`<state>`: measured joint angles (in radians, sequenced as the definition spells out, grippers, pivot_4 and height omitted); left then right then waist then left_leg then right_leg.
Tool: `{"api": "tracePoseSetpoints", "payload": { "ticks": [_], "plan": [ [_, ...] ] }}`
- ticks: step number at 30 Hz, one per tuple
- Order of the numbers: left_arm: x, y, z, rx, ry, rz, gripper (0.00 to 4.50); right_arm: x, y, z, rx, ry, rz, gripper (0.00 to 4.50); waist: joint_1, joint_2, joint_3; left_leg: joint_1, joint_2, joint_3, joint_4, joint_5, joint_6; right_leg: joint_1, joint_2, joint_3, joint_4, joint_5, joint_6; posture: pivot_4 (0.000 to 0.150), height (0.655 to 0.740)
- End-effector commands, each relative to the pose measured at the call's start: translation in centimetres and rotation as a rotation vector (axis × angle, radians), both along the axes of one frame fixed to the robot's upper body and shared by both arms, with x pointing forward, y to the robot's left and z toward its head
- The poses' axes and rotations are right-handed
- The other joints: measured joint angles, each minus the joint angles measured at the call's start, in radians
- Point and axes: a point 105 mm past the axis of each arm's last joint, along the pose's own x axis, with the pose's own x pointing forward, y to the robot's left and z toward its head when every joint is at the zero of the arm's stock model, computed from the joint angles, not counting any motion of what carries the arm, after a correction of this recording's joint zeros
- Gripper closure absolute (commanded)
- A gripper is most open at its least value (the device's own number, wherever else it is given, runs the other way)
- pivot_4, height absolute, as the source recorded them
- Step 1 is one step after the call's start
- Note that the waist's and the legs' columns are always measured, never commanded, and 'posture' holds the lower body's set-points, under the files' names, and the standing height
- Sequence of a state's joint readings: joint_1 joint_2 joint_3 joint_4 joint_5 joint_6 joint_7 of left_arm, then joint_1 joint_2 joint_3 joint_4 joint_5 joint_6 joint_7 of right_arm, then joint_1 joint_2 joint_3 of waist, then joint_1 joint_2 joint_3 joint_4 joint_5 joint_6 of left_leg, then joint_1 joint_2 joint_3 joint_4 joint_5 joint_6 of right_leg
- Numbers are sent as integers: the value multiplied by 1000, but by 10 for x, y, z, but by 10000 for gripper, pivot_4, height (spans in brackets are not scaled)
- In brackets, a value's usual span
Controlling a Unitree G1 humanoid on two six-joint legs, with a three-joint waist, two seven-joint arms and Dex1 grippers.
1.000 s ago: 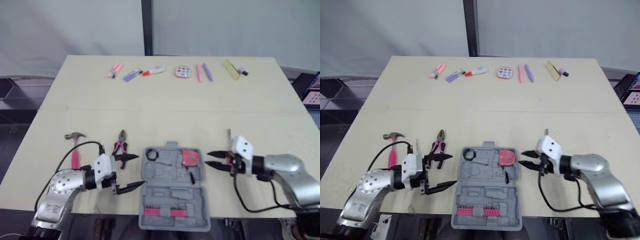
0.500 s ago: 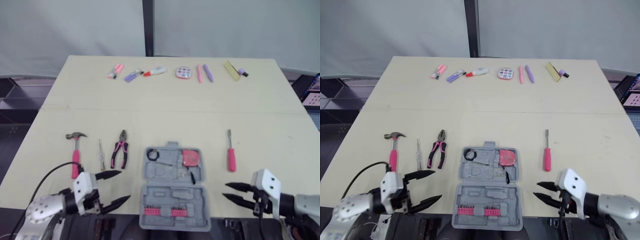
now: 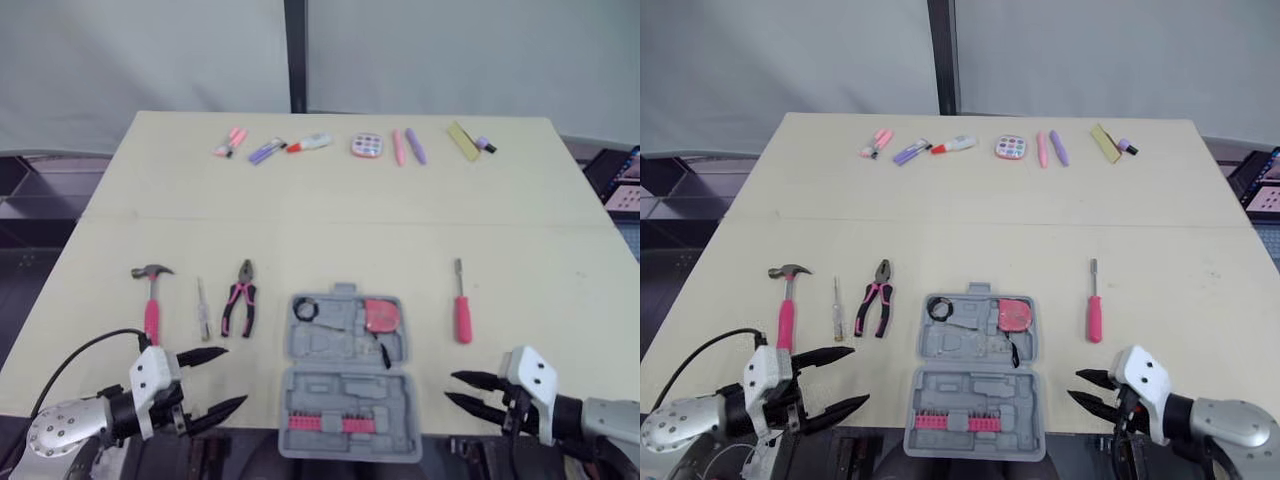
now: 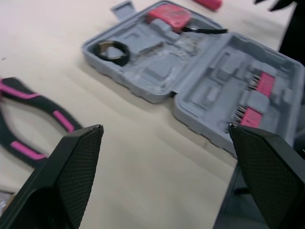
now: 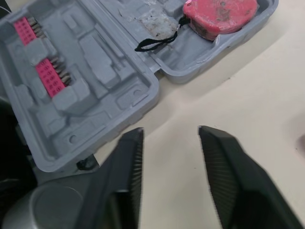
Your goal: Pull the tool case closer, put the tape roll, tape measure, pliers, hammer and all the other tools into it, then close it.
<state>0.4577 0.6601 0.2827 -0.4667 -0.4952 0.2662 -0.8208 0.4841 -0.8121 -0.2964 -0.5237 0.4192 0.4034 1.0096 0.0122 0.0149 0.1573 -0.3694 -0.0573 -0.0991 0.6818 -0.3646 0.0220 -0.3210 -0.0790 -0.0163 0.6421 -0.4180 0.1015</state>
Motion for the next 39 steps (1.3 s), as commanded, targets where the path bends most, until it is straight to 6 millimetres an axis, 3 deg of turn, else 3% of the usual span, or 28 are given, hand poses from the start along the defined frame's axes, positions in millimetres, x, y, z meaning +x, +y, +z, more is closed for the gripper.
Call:
{"api": "tracePoseSetpoints", "payload": {
  "ticks": [1, 2, 3, 7, 12, 16, 19, 27, 36, 39],
  "plan": [
    [-2, -6, 20, -89, 7, 116, 0, 0, 9, 24, 41, -49, 57, 6518, 0, 0, 0, 0, 0, 0, 0, 0, 0, 0, 0, 0, 0, 0, 0, 1500, 7134],
    [-3, -9, 24, -116, 10, 154, 0, 0, 10, 28, 51, -58, 67, 1181, 0, 0, 0, 0, 0, 0, 0, 0, 0, 0, 0, 0, 0, 0, 0, 1500, 7134],
    [-4, -10, 28, -140, 8, 212, 0, 1, 12, 33, 60, -72, 85, 481, 1, 0, 0, 0, 0, 0, 0, 0, 0, 0, 0, 0, 0, 0, 0, 1500, 7134],
    [-7, -7, 32, -164, 8, 417, 0, 2, 14, 44, 81, -119, 123, 481, 9, 0, 0, 0, 0, 0, 0, 0, 0, 1, 0, 1, -3, 0, 0, 1500, 7134],
    [-13, 14, 16, -86, 36, 634, 0, 5, 11, 49, 105, -190, 139, 481, 13, -1, 0, 0, 0, 0, 0, 0, 1, 4, 1, 1, -8, 0, 0, 1500, 7134],
    [-12, 26, 3, -81, 25, 685, 0, 4, 13, 47, 98, -187, 159, 481, 14, 0, 0, 2, 0, 0, 1, 0, 1, 10, 2, 0, -15, 0, 0, 1500, 7134],
    [-5, 24, -3, -46, 10, 660, 0, 6, 13, 47, 97, -191, 161, 481, 14, 0, 0, 2, 0, 0, 0, 0, 1, 10, 2, -1, -16, 0, 0, 1500, 7134],
    [44, 8, 13, -56, -71, 694, 0, 15, 12, 50, 71, -213, 162, 481, 14, 0, 0, 3, 0, -1, 0, 0, 1, 11, 2, -1, -14, 0, 0, 1500, 7134],
    [96, -3, 18, 0, 2, 748, 0, 15, 11, 51, 54, -230, 136, 481, 14, -1, 0, 3, 0, -1, 1, 0, 1, 10, 3, -2, -10, 0, 0, 1500, 7134],
    [103, -6, 19, 8, 28, 742, 0, 15, 12, 51, 51, -232, 128, 481, 14, -1, 0, 4, -1, -1, 2, 0, 1, 10, 2, -2, -8, 0, 0, 1500, 7134]
  ]
}}
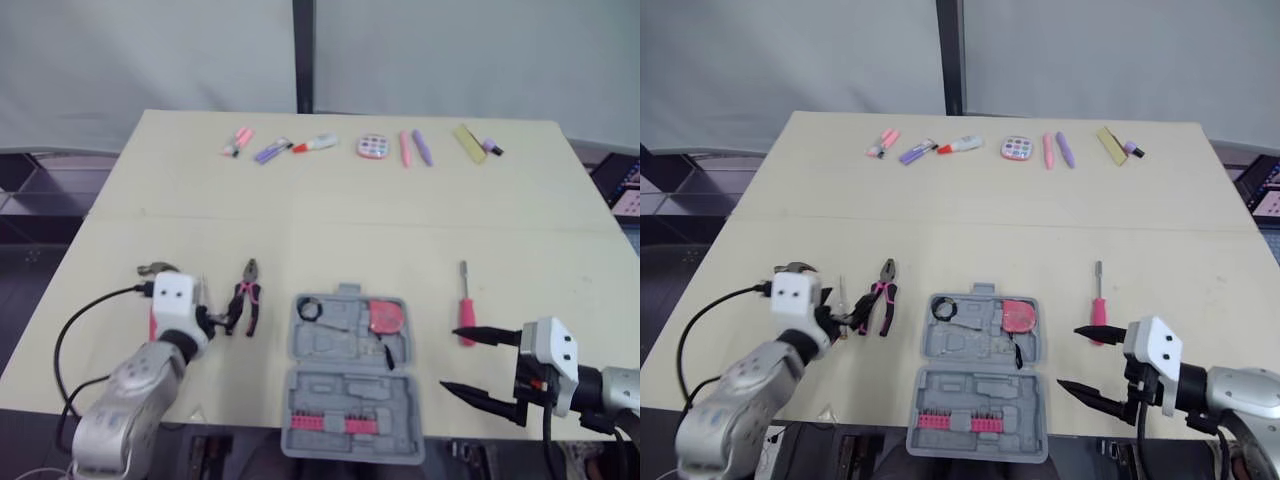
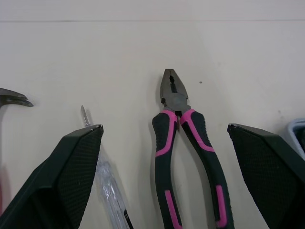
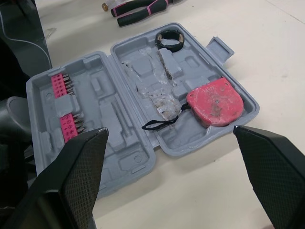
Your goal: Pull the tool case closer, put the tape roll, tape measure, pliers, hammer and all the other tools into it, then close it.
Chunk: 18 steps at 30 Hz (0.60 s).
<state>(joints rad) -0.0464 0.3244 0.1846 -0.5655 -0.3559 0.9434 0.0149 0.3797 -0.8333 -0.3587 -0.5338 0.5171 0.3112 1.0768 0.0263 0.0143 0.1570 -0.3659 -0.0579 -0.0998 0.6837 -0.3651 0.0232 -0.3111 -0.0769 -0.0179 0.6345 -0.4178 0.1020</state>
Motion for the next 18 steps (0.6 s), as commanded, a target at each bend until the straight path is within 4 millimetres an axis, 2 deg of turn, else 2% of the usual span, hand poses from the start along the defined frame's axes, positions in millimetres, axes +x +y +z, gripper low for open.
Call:
{"api": "tracePoseSetpoints", "payload": {
  "ticks": [1, 6, 18],
  "plan": [
    [5, -3, 2, 14, 23, -3, 0, -2, 2, 7, -12, -36, -1, 481, 0, 0, 0, 0, 0, 0, 0, 0, 0, -2, 0, 0, 2, 0, 0, 1500, 7134],
    [15, -19, 0, 35, 63, -39, 0, -4, 3, 7, -14, -38, -15, 481, 0, 0, 0, -1, -1, 1, 0, 0, 1, -6, -1, 1, 9, 0, 0, 1500, 7134],
    [26, -24, -22, 51, 156, 21, 0, -7, 2, 7, -21, -43, -41, 481, 0, -1, 0, -3, -1, 3, 1, 0, 1, -11, -1, 2, 13, 0, 0, 1500, 7134]
  ]
}}
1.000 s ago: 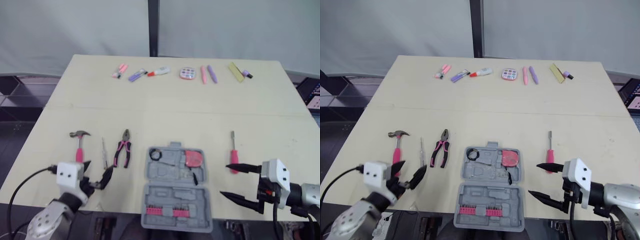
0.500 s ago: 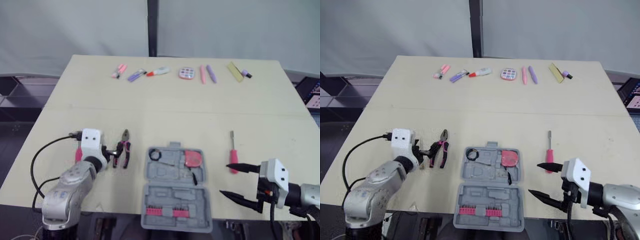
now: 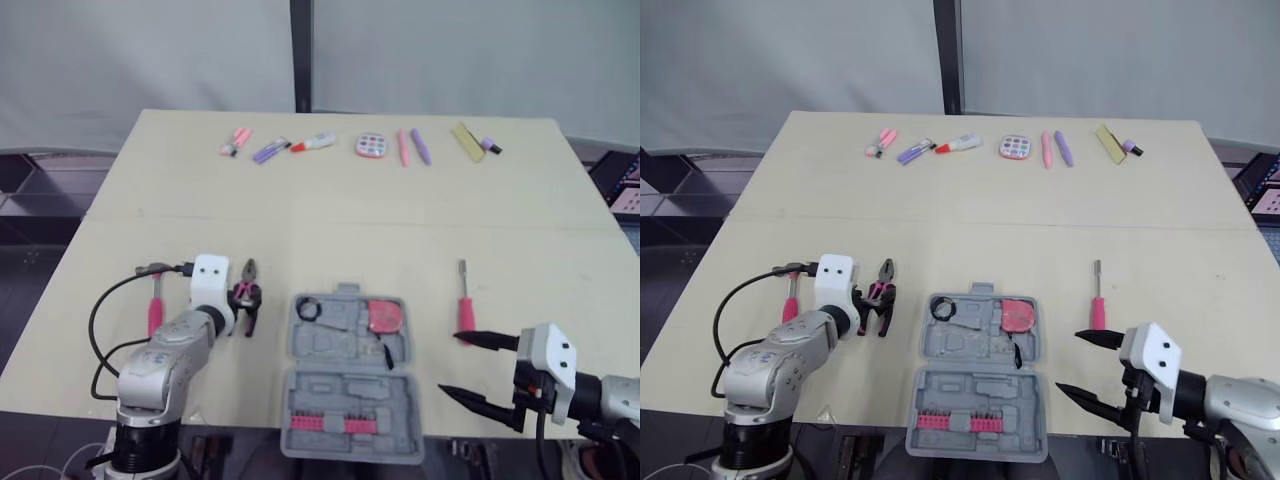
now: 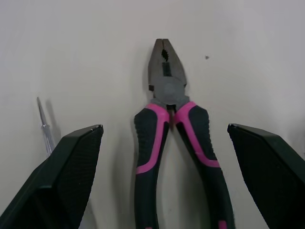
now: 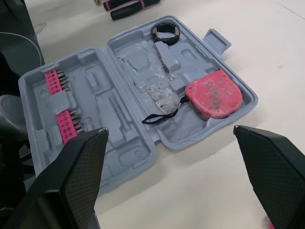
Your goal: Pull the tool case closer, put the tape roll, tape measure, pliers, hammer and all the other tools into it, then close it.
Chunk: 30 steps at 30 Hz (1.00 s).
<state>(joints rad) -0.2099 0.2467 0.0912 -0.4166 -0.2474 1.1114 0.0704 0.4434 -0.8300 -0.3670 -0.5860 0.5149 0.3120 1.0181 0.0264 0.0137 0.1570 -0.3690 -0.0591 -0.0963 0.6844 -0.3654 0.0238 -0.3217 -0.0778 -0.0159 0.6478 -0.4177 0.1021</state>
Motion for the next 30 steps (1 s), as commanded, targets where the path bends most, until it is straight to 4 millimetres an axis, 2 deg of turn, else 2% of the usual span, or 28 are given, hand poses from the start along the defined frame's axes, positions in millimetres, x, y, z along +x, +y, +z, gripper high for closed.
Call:
{"api": "tracePoseSetpoints", "payload": {
  "ticks": [1, 10, 18, 21, 23, 24, 30],
  "plan": [
    [5, -5, 0, 17, -9, 3, 0, 0, 0, 10, -10, -44, -5, 481, 1, 0, 0, 0, 0, 0, 0, 0, 0, 0, 0, 0, 0, 0, 0, 1500, 7134],
    [7, -10, -13, 10, 42, 7, 0, 0, 2, 11, -11, -48, -11, 481, 0, 0, 0, 0, 0, 0, 0, 0, 0, -1, 0, 0, 2, 0, 0, 1500, 7134],
    [9, -6, -20, 30, 52, 40, 0, 0, 2, 11, -9, -47, -26, 481, 1, 0, 0, 1, 0, 0, 0, 0, 0, -1, 0, 0, 4, 0, 0, 1500, 7134],
    [13, -3, -19, 43, 42, 56, 8546, -1, 2, 11, -7, -48, -29, 0, 1, 0, 0, 1, 0, 0, 0, 0, 0, -1, 0, 0, 4, 0, 0, 1500, 7134],
    [13, -4, -19, 42, 40, 56, 18461, 0, 2, 11, -3, -50, -32, 0, 1, 0, 0, 1, 0, 0, 0, 0, 0, -1, 0, 0, 5, 0, 0, 1500, 7134],
    [14, -4, -19, 42, 39, 56, 20980, 0, 2, 11, -1, -50, -34, 0, 1, 0, -1, 2, 0, 0, 1, 0, 0, -1, 0, 0, 5, 0, 0, 1500, 7134],
    [13, -5, -22, 46, 45, 52, 20899, 0, 1, 12, 3, -55, -43, 0, 1, 0, -1, 2, 0, 0, 1, 0, 0, -1, -1, 0, 5, 0, 0, 1500, 7134]
  ]
}}
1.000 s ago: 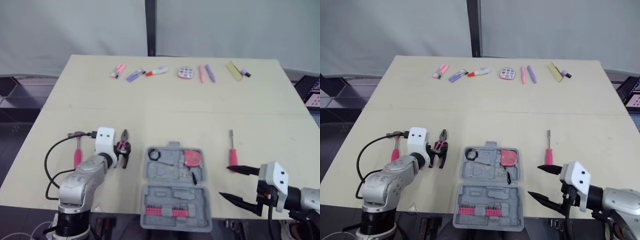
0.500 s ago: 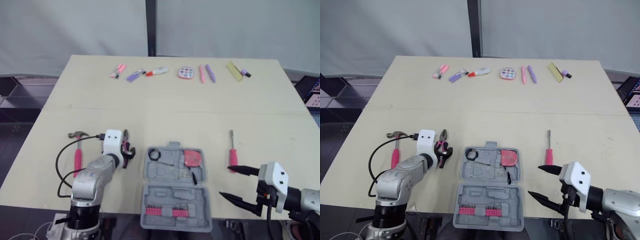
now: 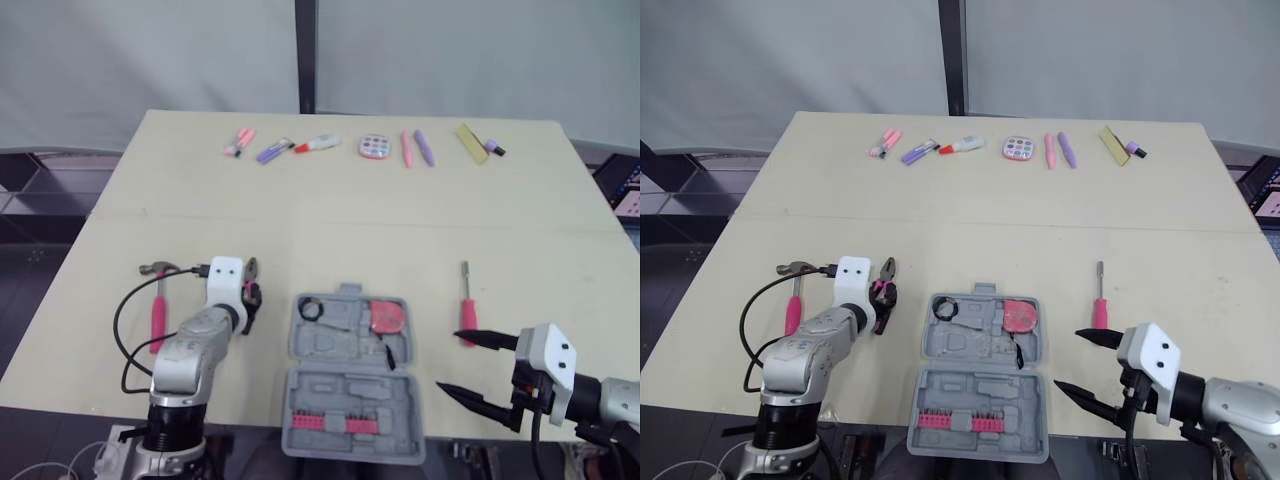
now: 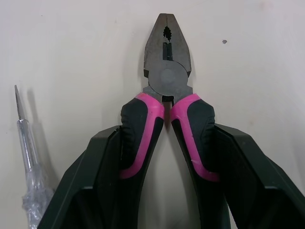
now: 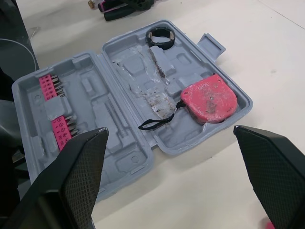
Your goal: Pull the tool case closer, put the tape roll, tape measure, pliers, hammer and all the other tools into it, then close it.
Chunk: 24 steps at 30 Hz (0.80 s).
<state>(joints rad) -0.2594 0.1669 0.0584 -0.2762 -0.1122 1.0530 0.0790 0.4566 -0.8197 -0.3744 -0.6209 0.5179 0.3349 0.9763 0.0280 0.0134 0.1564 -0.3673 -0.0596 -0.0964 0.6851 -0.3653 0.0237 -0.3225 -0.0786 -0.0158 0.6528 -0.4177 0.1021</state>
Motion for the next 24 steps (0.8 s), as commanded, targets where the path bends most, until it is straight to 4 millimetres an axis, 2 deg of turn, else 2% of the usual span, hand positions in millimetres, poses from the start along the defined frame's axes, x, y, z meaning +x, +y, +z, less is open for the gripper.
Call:
{"api": "tracePoseSetpoints", "payload": {
  "ticks": [1, 7, 9, 12, 15, 20, 24],
  "plan": [
    [-1, 2, -3, 8, 7, 5, 20899, 1, -1, 10, 1, -46, -13, 0, 0, 0, 0, 0, 0, 0, 0, 0, 0, 0, 0, 0, 0, 0, 0, 1500, 7134],
    [4, 9, 20, -29, -76, -16, 20899, 2, -3, 11, 18, -59, -28, 0, -1, 0, 0, 0, 0, 0, 0, 0, 0, 0, 0, 0, 0, 0, 0, 1500, 7134],
    [5, 16, 40, -43, -141, -59, 20899, 3, -4, 12, 26, -68, -32, 0, -1, -1, 1, 0, 0, 0, 0, 0, 0, -1, 0, 0, 0, 0, 0, 1500, 7134],
    [1, 22, 64, -71, -188, -189, 20899, 5, -4, 12, 36, -73, -27, 0, -5, -3, 2, -1, 1, 0, 0, 0, 0, -3, 1, -1, 1, 0, 0, 1500, 7134],
    [-8, 26, 78, -73, -175, -344, 20899, 5, 0, 15, 57, -84, 2, 0, -5, -3, 2, -1, 1, 0, -1, 0, -1, -3, 0, -1, 0, 0, 0, 1500, 7134],
    [-24, 30, 87, -67, -118, -587, 20899, 9, 4, 18, 70, -101, 35, 0, -5, -2, 2, -1, 1, -2, -1, 0, -1, -3, 0, 0, 0, 0, 0, 1500, 7134],
    [-42, 23, 82, -14, -31, -815, 20899, 8, 9, 18, 84, -108, 65, 0, -4, -2, 2, -1, 1, -3, -2, 0, -1, -3, -1, 0, 0, 0, 0, 1500, 7134]
  ]
}}
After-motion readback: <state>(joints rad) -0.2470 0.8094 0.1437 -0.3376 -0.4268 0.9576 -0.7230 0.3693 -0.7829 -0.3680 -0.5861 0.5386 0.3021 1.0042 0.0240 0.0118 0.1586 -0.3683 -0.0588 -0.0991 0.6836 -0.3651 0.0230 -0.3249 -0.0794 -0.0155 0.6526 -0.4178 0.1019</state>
